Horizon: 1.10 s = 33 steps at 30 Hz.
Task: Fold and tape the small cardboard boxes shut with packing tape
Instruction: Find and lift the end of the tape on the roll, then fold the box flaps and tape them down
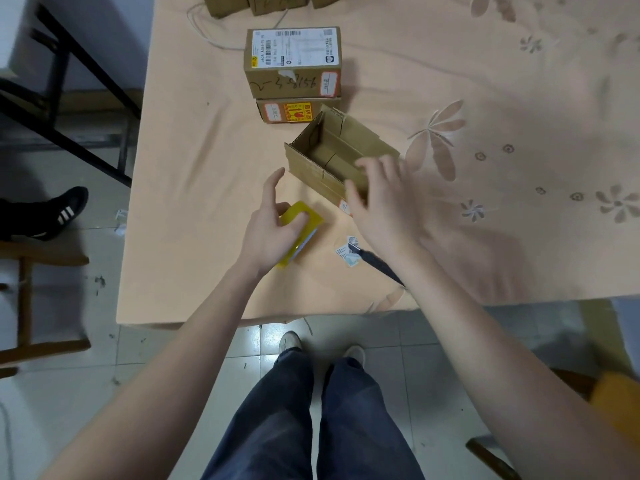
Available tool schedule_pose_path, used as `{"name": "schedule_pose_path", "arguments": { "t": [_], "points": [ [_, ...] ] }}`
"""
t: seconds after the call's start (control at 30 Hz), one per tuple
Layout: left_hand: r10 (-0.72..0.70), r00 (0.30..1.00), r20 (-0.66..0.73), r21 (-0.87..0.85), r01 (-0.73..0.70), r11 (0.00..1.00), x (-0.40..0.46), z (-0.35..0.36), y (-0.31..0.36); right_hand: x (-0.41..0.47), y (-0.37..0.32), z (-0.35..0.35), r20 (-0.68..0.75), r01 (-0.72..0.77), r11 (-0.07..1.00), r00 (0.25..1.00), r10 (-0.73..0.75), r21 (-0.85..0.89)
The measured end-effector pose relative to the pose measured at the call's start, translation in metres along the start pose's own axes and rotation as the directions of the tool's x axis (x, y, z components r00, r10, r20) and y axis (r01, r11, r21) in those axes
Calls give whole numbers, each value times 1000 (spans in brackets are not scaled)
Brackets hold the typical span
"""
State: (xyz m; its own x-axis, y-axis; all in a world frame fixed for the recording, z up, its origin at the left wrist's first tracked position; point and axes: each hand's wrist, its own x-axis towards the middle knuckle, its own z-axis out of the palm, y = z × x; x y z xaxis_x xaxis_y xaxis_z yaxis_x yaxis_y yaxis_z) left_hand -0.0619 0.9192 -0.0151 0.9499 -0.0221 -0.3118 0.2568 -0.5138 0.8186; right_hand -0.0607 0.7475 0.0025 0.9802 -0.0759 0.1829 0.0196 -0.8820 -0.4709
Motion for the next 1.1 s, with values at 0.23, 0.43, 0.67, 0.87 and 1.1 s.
{"name": "schedule_pose_path", "arguments": {
  "t": [0.23, 0.43, 0.67, 0.87, 1.1],
  "points": [
    [10, 997, -74, -95, -17, 995, 4, -9, -7, 44, -28, 40, 305, 13, 979, 951, 50, -201],
    [32, 997, -75, -159, -43, 986, 9, -17, -12, 50, -31, 58, 312, -8, 970, 946, 87, -245],
    [106, 992, -73, -282, -122, 952, 13, -29, -13, 55, -37, 60, 378, -187, 982, 907, 186, -35],
    [244, 969, -47, -422, -240, 874, 8, -45, -2, 55, -51, 29, 308, -320, 908, 922, 234, 271],
    [401, 915, 45, -478, -333, 813, -7, -54, 42, 28, -63, -37, 288, -448, 652, 894, 344, 611]
  ]
}}
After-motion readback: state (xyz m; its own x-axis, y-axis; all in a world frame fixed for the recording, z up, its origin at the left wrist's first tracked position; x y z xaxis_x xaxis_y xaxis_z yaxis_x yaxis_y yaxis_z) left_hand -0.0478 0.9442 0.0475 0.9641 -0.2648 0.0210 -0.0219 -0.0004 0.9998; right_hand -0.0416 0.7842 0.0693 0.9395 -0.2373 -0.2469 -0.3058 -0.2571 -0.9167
